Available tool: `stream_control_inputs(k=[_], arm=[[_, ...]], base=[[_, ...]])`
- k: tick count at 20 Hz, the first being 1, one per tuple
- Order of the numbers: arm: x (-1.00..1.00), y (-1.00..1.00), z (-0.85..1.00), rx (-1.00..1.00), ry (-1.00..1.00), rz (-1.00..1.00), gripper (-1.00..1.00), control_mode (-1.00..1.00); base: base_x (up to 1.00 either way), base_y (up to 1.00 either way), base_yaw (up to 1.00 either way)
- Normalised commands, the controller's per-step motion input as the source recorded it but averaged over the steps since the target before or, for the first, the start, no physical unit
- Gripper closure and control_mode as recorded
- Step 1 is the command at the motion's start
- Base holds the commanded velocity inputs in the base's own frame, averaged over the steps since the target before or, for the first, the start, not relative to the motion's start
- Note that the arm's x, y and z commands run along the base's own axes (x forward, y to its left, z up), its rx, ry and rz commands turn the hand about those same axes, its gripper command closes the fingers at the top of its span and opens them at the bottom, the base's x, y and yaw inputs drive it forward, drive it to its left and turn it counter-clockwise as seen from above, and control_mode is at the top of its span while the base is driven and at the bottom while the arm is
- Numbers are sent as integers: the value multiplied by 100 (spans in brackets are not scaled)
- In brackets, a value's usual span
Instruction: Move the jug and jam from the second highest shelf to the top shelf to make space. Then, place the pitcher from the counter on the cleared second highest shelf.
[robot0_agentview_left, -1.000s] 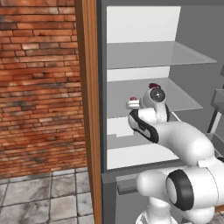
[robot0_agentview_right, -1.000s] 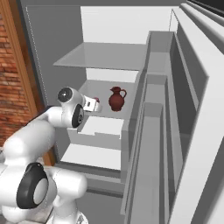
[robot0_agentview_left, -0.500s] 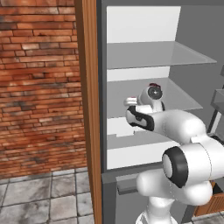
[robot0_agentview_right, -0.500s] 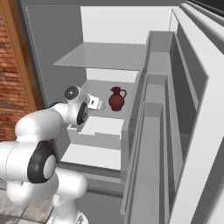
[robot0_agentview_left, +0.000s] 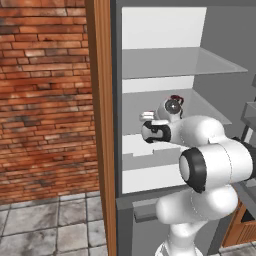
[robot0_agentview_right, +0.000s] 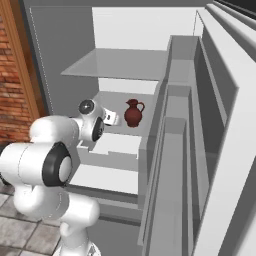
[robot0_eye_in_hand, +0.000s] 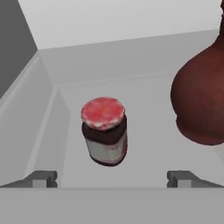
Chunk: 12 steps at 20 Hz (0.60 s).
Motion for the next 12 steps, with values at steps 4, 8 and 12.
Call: stream_control_inputs(k=[4, 8, 12], arm=[[39, 0, -15, 0, 0, 0, -100, -100], [38, 0, -12, 0, 0, 0, -100, -100], [33, 0, -13, 0, 0, 0, -100, -100]], base=[[0, 0, 0], [0, 0, 0], [0, 0, 0]])
